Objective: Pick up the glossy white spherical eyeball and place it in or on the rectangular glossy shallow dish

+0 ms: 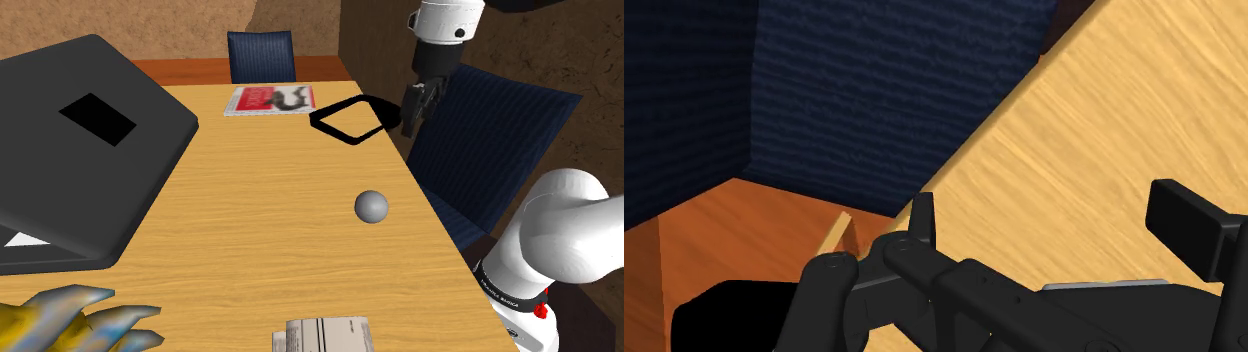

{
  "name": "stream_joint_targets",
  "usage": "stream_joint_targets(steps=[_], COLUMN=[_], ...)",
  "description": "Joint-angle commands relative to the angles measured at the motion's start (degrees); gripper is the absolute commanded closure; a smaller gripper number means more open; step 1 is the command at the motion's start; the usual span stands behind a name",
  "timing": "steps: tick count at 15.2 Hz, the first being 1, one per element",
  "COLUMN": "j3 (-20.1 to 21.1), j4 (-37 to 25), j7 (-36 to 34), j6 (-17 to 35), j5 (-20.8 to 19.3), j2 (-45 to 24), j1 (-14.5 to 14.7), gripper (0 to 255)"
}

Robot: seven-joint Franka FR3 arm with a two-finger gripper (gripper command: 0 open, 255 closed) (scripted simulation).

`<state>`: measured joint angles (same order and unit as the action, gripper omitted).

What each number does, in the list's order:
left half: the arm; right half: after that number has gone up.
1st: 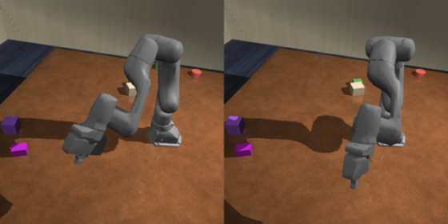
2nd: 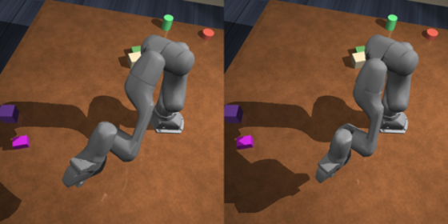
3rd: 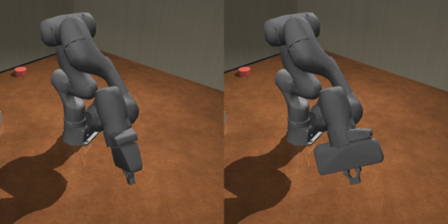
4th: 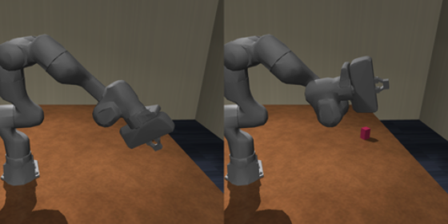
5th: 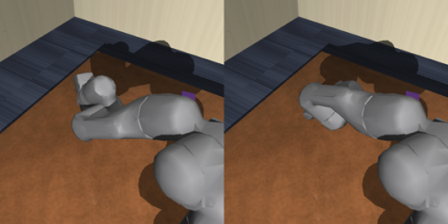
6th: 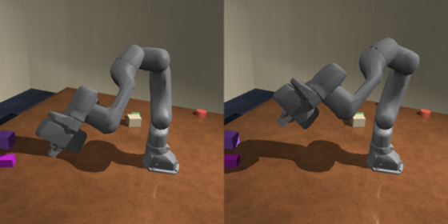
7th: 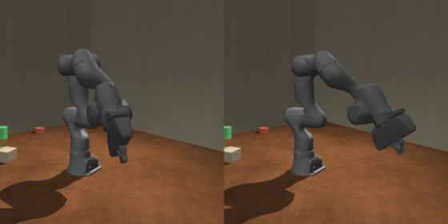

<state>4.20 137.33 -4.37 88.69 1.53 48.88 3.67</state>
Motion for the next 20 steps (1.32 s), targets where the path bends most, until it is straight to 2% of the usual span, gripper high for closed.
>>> stream_joint_targets(steps=[1, 13, 20], j3=[1.8, 13.4, 15.2], j4=[1.2, 2.2, 6.6], j7=[-2.1, -13.6, -13.7], j6=[1.1, 8.0, 12.7], j5=[2.7, 17.9, 19.6], j2=[-0.1, -4.1, -4.3], j1=[1.1, 8.0, 8.7], gripper=[0, 0, 0])
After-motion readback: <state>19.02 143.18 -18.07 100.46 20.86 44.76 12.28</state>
